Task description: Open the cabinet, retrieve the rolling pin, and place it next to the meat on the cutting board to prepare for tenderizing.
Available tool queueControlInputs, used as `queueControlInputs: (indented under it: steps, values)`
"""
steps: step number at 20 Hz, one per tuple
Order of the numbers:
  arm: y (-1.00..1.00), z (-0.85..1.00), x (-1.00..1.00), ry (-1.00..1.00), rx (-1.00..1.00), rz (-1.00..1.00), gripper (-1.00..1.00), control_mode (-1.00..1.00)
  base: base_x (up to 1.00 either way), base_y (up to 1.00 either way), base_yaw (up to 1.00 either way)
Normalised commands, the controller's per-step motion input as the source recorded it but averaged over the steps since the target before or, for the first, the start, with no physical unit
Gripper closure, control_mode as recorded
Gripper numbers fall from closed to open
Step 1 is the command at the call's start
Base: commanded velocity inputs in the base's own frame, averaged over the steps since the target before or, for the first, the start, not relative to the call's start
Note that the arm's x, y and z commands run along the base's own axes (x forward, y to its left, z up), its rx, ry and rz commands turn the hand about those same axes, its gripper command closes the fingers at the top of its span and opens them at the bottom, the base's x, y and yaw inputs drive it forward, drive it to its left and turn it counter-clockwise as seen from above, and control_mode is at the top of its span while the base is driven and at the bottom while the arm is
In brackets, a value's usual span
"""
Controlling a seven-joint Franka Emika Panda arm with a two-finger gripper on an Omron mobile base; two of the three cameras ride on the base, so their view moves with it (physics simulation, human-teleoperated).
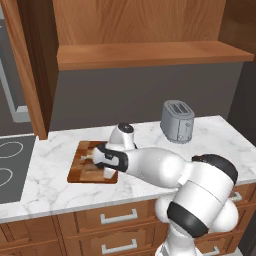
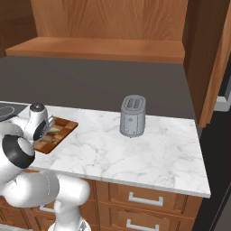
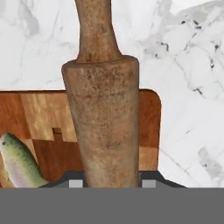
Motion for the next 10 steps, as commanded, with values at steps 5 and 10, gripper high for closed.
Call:
queueControlInputs:
  steps: [5,10]
  values:
    - [0.09,-0.25,0.31,0.02,0.00,0.03,1.00,-1.00,0.00,0.00,0.00]
    - [0.06,-0.20,0.31,0.00,0.01,0.04,1.00,-1.00,0.00,0.00,0.00]
